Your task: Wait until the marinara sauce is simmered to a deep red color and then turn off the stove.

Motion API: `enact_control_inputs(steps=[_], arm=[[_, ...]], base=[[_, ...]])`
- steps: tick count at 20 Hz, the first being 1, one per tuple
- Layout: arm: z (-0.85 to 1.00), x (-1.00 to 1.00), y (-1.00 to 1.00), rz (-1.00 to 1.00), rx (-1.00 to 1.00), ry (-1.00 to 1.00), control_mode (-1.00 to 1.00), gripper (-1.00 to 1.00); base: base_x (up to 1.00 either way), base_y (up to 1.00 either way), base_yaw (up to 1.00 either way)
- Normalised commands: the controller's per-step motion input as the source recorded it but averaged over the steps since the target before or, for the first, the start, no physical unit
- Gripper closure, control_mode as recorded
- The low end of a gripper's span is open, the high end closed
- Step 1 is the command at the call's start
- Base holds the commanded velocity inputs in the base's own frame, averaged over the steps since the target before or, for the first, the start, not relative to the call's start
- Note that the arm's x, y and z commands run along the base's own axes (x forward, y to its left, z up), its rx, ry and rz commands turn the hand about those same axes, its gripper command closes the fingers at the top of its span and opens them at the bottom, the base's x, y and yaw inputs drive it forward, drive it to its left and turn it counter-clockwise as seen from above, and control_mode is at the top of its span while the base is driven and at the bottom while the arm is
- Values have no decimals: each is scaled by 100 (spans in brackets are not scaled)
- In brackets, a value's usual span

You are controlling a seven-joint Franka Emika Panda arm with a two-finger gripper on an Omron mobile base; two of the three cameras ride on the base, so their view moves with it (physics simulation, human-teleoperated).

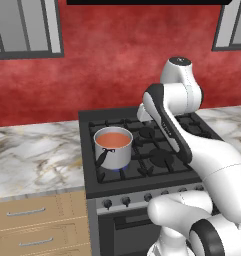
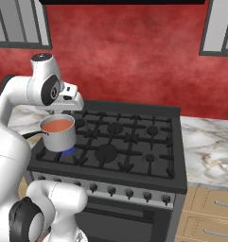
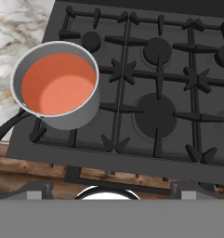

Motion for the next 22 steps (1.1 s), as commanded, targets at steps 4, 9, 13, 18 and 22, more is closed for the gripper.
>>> enact_control_inputs(steps=[4, 9, 13, 18, 22], arm=[[0, 0, 0, 0, 0, 0, -100, -100], [0, 0, 0, 0, 0, 0, -100, -100], [0, 0, 0, 0, 0, 0, -100, -100], [0, 0, 0, 0, 0, 0, -100, -100], [0, 0, 0, 0, 0, 0, -100, -100]], base=[[0, 0, 0], [0, 0, 0], [0, 0, 0], [0, 0, 0], [0, 0, 0]])
